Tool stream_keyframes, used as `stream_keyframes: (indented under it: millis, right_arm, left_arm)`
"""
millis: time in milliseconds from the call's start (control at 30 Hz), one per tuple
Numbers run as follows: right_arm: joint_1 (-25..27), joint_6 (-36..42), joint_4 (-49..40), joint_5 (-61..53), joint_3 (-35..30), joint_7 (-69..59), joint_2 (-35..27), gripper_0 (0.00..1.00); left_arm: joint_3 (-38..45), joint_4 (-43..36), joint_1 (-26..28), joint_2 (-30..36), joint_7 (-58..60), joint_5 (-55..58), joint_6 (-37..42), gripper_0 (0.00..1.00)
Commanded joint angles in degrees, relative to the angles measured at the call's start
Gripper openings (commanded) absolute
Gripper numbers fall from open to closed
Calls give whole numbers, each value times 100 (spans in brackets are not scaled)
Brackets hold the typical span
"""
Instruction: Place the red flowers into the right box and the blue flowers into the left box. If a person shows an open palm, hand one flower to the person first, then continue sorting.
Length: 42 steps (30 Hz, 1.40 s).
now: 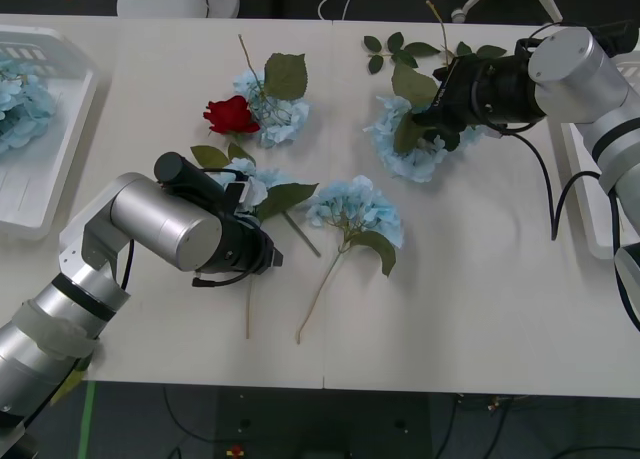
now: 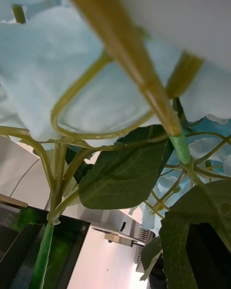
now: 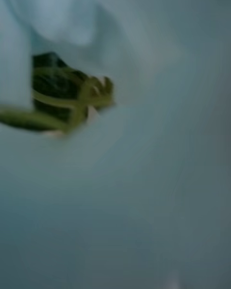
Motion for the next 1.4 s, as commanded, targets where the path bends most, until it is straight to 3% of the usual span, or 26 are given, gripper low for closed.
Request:
stream_keyframes:
  millis: [33,100,133,500,633,667,733,833,867,1200,1400]
  right_arm:
    - [-82,-48,-10,45,-102,228,185,32]
    - [-82,-48,-18,45,-75,210,211,4]
    - [-82,-48,-1,45,-58,210,220,0]
    - [-82,58,69,63,-31,307,237,0]
    - [-153,480,61,-8,-31,597,88,0]
    - [-161,594,61,-104,-40,738,27,0]
    - [-188,813,61,-385,-58,1010,-105,0]
    - [-196,1165,34,-878,-67,1608,-325,0]
    - [-196,1253,34,-948,-67,1731,-369,0]
    - [-188,2431,-89,-1976,-67,4104,-958,0]
    - [-188,3090,-493,-2310,-67,5062,-1116,0]
  left_arm:
    - [-327,349,-257,-207,-132,-237,-393,100]
    - [-441,384,-257,-224,-115,-474,-411,100]
    - [-494,384,-257,-224,-115,-580,-411,100]
    - [-1003,393,-257,-286,-185,-1608,-367,94]
    - [-1003,402,-248,-295,-238,-1661,-261,84]
    - [-1003,411,-248,-286,-238,-1661,-253,78]
    - [-1003,420,-239,-295,-246,-1661,-226,54]
    - [-995,499,-239,-304,-255,-1643,-226,5]
    - [-995,516,-239,-304,-255,-1652,-226,2]
    - [-951,525,-239,-207,-211,-1705,-217,0]
    - [-696,-73,-239,189,-115,-1678,-6,0]
